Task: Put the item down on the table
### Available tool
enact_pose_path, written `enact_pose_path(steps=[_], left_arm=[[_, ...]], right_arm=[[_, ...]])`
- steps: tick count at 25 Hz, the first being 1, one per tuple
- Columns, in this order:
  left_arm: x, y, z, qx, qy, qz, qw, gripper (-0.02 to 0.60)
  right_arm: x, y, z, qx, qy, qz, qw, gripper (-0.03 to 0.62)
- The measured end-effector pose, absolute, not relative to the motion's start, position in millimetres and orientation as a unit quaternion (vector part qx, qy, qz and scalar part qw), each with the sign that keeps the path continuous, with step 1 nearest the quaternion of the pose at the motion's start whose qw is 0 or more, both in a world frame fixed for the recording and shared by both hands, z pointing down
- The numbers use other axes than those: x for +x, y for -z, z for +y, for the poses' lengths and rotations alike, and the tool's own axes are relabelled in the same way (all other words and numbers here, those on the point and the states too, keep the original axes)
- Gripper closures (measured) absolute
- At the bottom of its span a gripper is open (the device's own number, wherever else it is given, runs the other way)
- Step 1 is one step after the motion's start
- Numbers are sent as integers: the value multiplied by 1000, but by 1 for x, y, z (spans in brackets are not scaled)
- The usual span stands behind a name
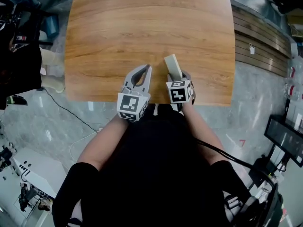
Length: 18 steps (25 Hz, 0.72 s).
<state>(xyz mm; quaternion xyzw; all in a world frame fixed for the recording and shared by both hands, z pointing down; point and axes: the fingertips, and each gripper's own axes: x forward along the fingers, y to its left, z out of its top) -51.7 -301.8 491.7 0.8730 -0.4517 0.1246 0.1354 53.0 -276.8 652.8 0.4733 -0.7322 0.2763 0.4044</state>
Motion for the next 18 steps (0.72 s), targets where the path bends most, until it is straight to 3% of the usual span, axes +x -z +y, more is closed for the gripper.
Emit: enact_pose_path(steps=[18], left_arm=[[-42,-501,-296,877,-124,-438,153,578]], right_arm=[[58,-659,-282,483,-243,-731,416,370]])
